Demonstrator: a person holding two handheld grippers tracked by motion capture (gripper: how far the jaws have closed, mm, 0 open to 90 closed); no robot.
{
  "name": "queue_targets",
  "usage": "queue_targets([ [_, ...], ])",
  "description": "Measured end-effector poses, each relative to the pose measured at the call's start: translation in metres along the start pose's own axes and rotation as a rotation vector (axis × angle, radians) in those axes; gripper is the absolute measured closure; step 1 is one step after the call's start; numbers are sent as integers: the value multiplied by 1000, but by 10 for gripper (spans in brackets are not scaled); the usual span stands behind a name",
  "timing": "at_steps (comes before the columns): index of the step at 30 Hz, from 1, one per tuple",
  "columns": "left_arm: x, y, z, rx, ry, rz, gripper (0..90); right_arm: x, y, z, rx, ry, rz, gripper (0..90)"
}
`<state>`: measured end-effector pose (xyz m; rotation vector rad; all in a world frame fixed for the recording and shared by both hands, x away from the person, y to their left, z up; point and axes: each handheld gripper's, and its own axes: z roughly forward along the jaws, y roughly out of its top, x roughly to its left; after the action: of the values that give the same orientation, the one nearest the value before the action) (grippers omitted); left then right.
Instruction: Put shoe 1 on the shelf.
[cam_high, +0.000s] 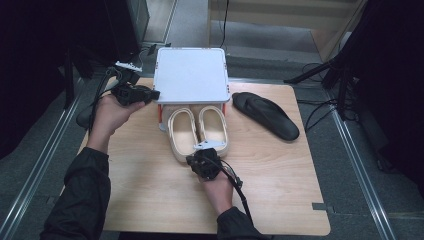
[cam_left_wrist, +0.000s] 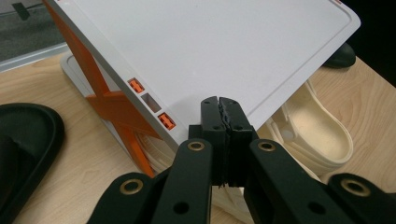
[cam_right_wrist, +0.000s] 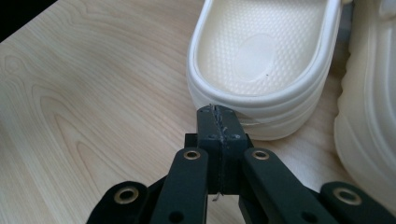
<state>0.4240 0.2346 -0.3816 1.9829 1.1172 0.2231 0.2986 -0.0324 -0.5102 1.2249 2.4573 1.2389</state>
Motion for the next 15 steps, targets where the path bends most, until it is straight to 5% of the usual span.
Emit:
queue_targets([
  [15, 0, 0, 0, 0, 0, -2, 899, 1, 25, 16, 2, -20, -12, 900],
])
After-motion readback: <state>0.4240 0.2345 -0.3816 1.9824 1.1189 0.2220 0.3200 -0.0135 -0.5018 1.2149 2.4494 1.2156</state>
